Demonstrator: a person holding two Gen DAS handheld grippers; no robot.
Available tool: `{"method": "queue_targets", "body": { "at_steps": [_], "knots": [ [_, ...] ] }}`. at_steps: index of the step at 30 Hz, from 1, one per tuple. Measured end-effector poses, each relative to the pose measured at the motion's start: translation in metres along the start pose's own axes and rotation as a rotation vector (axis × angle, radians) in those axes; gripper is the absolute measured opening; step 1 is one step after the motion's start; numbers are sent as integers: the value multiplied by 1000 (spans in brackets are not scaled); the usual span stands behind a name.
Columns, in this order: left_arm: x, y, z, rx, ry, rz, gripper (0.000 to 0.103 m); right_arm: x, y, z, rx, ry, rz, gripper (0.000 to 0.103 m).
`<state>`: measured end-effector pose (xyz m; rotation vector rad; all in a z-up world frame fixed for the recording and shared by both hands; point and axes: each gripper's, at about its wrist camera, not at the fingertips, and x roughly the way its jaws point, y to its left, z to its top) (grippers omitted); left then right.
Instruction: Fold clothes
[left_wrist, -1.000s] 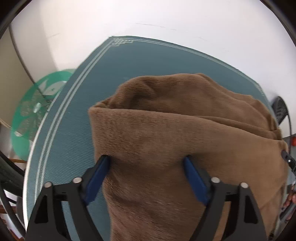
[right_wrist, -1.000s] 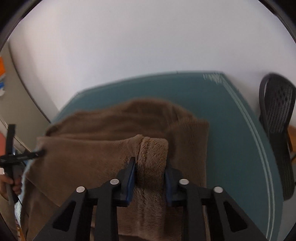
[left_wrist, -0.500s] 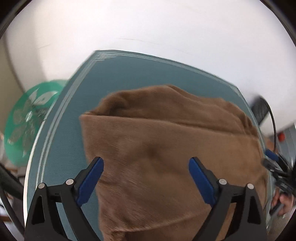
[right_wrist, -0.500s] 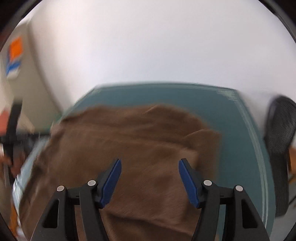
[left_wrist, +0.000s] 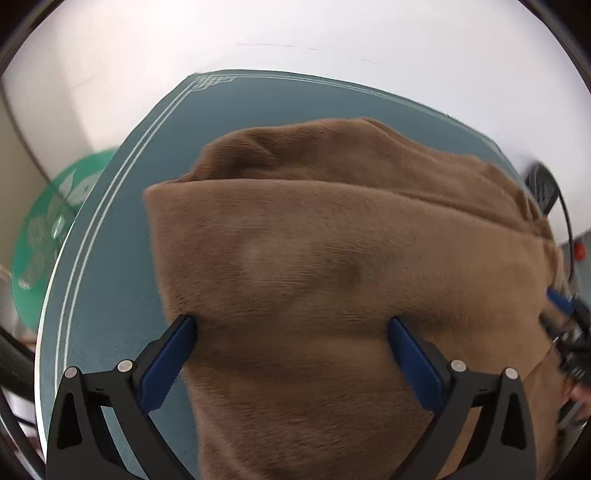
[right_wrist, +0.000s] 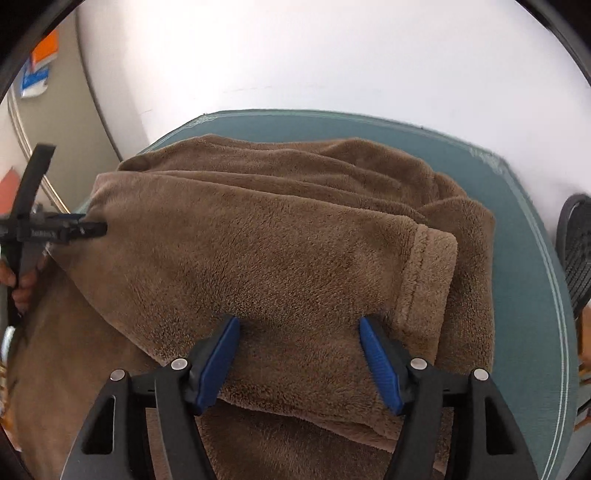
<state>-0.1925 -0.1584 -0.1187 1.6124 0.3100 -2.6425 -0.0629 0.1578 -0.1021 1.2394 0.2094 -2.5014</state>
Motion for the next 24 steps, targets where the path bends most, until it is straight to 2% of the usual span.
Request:
{"method": "queue_targets", "body": {
  "at_steps": [4, 6, 10, 13, 21, 23, 24],
  "knots": [
    [-24, 46, 10, -155, -51, -36, 103, -4, 0, -1, 9, -15, 2, 69],
    [-34, 62, 14, -201, -68, -34, 103, -3, 1, 0, 6, -16, -4, 69],
    [-23, 68, 35, -193, -44, 1, 103, -7, -3, -2, 4, -19, -7, 70],
    [-7, 67, 45, -186, 3, -14, 103, -4, -1, 0, 3, -20, -10, 70],
    [14, 60, 84, -161, 34, 150, 103, -3, -2, 1, 2, -22, -12, 70],
    [15, 62, 94, -174, 41, 172, 103, -3, -3, 1, 2, -22, -11, 70],
    [15, 62, 98, -177, 42, 154, 103, -2, -3, 1, 2, -22, -11, 70]
  ]
}}
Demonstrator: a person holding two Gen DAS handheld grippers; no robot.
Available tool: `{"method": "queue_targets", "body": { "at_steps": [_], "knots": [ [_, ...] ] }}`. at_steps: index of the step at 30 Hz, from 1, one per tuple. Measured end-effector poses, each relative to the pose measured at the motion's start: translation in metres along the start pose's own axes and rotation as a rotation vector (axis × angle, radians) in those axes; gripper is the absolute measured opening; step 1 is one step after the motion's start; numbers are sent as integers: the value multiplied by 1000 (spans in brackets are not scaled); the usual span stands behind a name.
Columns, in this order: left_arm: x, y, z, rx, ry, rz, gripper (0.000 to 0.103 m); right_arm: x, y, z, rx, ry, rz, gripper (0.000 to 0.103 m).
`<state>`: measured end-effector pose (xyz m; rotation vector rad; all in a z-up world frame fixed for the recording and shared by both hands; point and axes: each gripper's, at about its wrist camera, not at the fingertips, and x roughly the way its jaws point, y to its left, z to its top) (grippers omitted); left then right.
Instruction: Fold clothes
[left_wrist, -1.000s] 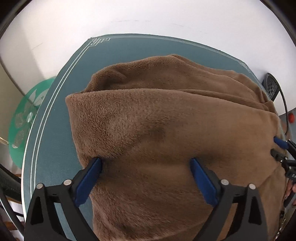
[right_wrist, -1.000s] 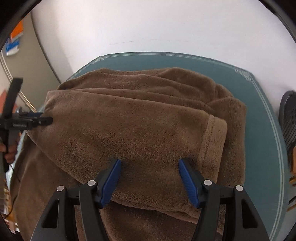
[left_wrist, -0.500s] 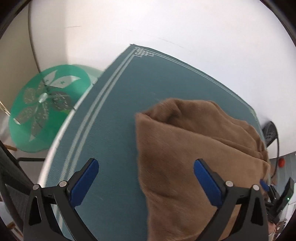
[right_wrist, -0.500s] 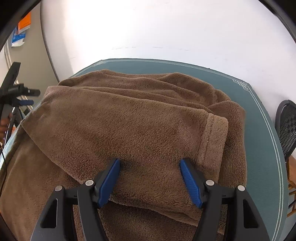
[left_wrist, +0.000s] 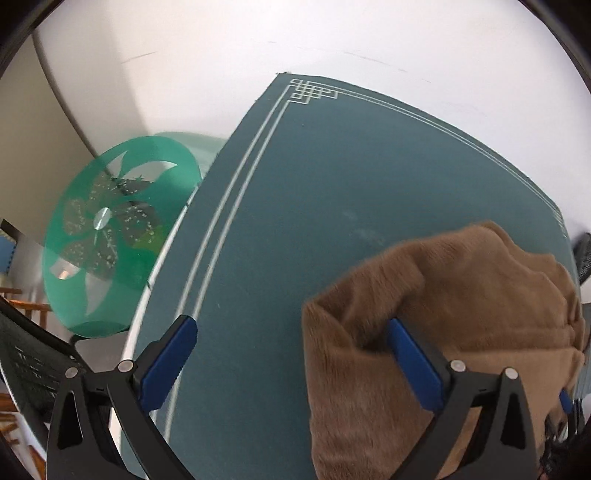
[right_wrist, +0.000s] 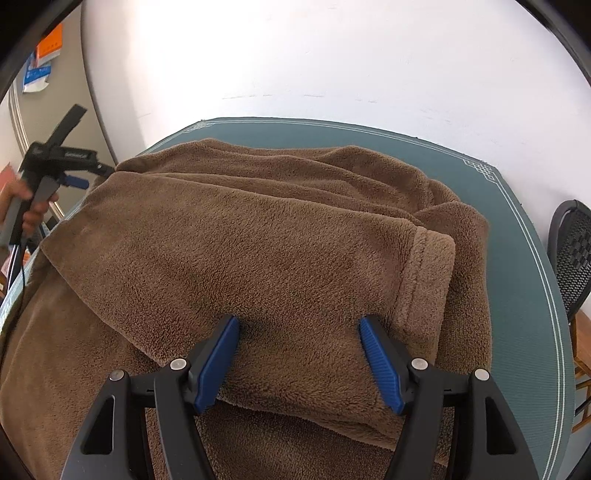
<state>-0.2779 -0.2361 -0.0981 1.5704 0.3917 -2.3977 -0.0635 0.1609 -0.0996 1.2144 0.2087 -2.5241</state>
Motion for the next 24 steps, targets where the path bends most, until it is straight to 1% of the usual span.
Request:
{"method": "queue_targets", "body": {
  "at_steps": [2, 3, 4, 8, 9, 11, 12, 14, 17, 18, 21, 24],
  "knots": [
    [-1, -3, 5, 21, 19, -73, 103, 0, -1, 0, 0, 0, 0, 70],
    [1, -5, 6, 44, 35, -89, 103, 1, -1, 0, 0, 0, 0, 70],
    [3, -6, 6, 61, 37, -62, 103, 1, -1, 0, 0, 0, -1, 70],
    [13, -10, 8, 119, 8, 179, 103, 2, -1, 0, -1, 0, -2, 70],
    [16, -7, 9, 123, -3, 198, 103, 2, -1, 0, -1, -1, -2, 70],
    [20, 4, 10, 91, 14, 209, 103, 2, -1, 1, -1, -1, -2, 70],
    [22, 7, 11, 80, 10, 211, 103, 2, -1, 0, -1, -1, -2, 70],
    [22, 3, 10, 92, -18, 241, 103, 1, -1, 0, -2, -1, -3, 70],
    [23, -12, 11, 130, -61, 298, 103, 1, -1, 0, -2, -1, -4, 70],
    [24, -13, 12, 128, -59, 285, 103, 1, -1, 0, -3, -2, -5, 70],
    [28, -8, 17, 104, -27, 192, 103, 0, -1, -1, -4, -2, -6, 70],
    [17, 0, 12, 82, -18, 115, 103, 0, -1, -1, -4, -2, -6, 70]
  ]
}}
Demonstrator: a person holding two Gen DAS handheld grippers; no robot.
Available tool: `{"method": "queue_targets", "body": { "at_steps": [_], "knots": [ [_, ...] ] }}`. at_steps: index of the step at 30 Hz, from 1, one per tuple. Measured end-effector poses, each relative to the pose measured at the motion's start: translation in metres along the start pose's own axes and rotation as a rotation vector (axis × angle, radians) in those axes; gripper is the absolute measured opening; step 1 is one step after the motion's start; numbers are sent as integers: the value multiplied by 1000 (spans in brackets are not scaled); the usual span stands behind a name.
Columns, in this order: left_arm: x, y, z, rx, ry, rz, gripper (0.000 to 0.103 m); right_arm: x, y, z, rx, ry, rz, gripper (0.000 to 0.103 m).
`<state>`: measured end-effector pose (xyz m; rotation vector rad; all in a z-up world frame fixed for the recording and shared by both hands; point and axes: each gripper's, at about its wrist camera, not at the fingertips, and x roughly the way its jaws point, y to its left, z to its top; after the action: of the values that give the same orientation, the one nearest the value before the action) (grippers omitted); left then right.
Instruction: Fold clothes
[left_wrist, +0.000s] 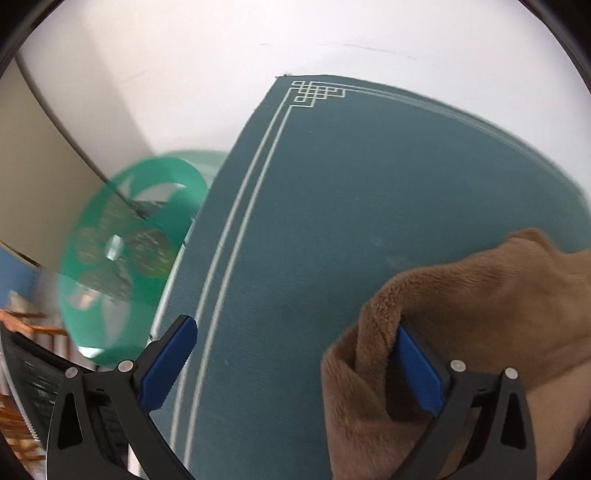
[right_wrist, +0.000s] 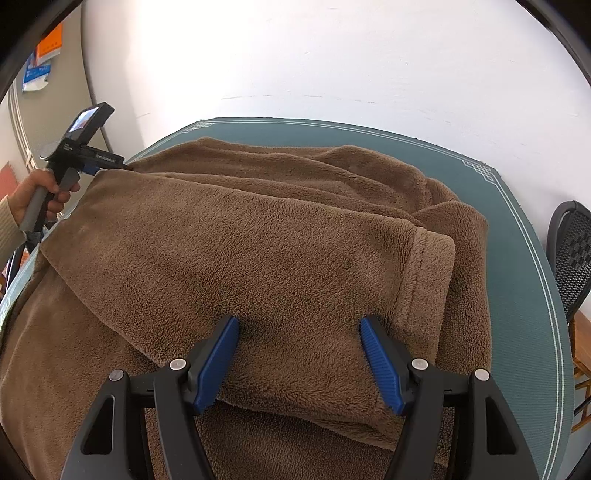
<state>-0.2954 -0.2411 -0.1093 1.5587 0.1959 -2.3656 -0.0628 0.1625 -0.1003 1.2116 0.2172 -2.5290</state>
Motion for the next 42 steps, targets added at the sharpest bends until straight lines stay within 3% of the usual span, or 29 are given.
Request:
{"method": "queue_targets", "body": {
  "at_steps": [6, 10, 15, 21, 24, 27, 34, 39, 42],
  "knots": [
    [-12, 11, -13, -6, 15, -44, 103, 2, -1, -1, -3, 0, 2, 70],
    [3, 6, -13, 36, -3, 66, 103, 1, -1, -2, -5, 0, 0, 70],
    [-7, 3, -15, 38, -12, 88, 103, 0, -2, -3, -5, 0, 0, 70],
    [-59, 15, -46, 27, -29, -91, 103, 3, -2, -1, -2, 0, 4, 70],
    [-87, 9, -82, 99, -15, -205, 103, 2, -1, -1, -2, 0, 5, 70],
    [-106, -1, -117, 208, -6, -262, 103, -1, -2, 0, -3, 0, 4, 70],
    [-105, -26, -166, 355, -6, -134, 103, 2, -4, 3, -7, 0, 0, 70],
    [-89, -13, -165, 261, -23, -38, 103, 0, -3, 3, -11, -2, -7, 70],
    [-86, 9, -166, 166, -7, -53, 103, 0, -2, 4, -12, -5, -11, 70]
  ]
}}
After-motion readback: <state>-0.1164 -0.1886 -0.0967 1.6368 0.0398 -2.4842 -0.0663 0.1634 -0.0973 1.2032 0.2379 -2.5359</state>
